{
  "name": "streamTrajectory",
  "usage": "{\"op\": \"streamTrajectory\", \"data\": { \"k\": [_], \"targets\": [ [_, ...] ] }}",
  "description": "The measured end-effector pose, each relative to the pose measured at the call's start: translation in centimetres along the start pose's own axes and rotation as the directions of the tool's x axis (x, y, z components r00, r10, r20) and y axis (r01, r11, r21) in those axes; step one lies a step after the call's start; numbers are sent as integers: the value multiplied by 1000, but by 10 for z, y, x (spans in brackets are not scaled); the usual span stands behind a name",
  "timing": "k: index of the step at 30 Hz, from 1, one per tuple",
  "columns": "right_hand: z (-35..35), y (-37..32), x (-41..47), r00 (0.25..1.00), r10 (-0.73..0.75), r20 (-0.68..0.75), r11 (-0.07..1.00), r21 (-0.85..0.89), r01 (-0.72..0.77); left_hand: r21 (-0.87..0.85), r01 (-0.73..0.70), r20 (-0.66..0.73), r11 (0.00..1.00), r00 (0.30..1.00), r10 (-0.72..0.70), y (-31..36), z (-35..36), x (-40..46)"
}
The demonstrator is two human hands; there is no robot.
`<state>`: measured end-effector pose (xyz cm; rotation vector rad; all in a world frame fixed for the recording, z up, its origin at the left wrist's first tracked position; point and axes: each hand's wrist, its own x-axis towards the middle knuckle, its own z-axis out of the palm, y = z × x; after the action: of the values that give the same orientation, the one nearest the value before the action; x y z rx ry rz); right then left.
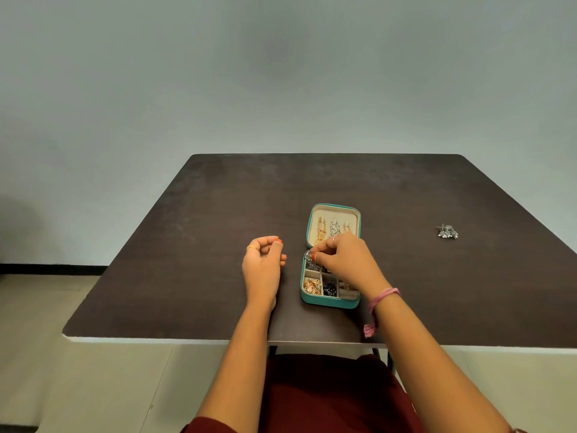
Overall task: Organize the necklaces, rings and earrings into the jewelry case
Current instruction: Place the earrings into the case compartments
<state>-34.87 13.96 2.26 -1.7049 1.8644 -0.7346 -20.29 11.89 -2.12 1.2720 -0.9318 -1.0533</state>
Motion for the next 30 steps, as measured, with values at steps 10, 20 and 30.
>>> {"op": "streamTrajectory", "data": {
  "k": [10,20,30],
  "targets": [
    [7,-1,-6,997,-45,-63,982,-186,32,3,-24,6,1000,1000,24,0,2,-3],
    [5,-3,-6,998,-46,-46,960,-279,31,1,-32,19,999,999,32,1,2,-5],
    [0,-2,5,998,23,53,981,-194,-13,4,-30,17,1000,999,30,3,2,-5]
  ]
}}
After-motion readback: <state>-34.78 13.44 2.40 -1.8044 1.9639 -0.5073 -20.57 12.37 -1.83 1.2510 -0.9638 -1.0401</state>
